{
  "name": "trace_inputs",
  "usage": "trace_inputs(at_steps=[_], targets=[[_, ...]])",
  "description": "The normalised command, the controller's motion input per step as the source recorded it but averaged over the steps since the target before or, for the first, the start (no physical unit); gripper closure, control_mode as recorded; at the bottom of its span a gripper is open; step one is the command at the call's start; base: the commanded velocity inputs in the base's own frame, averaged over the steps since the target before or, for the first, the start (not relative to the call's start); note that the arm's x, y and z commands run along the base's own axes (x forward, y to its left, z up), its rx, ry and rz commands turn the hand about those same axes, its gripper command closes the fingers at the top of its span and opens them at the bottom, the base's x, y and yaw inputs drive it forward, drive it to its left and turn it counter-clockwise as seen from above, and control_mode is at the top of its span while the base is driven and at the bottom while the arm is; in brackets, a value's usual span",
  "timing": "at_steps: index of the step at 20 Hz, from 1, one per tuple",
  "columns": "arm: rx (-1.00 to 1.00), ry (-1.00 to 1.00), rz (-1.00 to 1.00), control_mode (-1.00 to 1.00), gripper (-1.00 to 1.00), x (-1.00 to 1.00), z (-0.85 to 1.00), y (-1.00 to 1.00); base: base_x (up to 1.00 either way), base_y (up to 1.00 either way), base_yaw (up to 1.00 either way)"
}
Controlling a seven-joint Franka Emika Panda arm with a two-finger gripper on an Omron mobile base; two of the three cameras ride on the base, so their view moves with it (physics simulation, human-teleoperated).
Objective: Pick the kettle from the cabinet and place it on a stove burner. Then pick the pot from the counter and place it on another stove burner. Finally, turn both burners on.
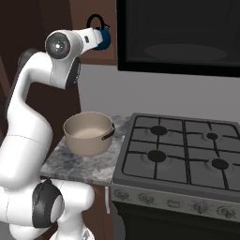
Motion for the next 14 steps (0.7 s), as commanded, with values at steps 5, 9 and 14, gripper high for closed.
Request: trace_inputs(at_steps=[5, 9, 14], targets=[[0.0, 0.0, 0.0, -1.0, -1.0, 0.0, 0.0, 0.0, 0.0, 0.0, 0.0], [0.0, 0.0, 0.0, -1.0, -1.0, 0.18, 0.0, 0.0, 0.0, 0.0, 0.0], [0.0, 0.0, 0.0, -1.0, -1.0, 0.28, 0.0, 0.0, 0.0, 0.0, 0.0]])
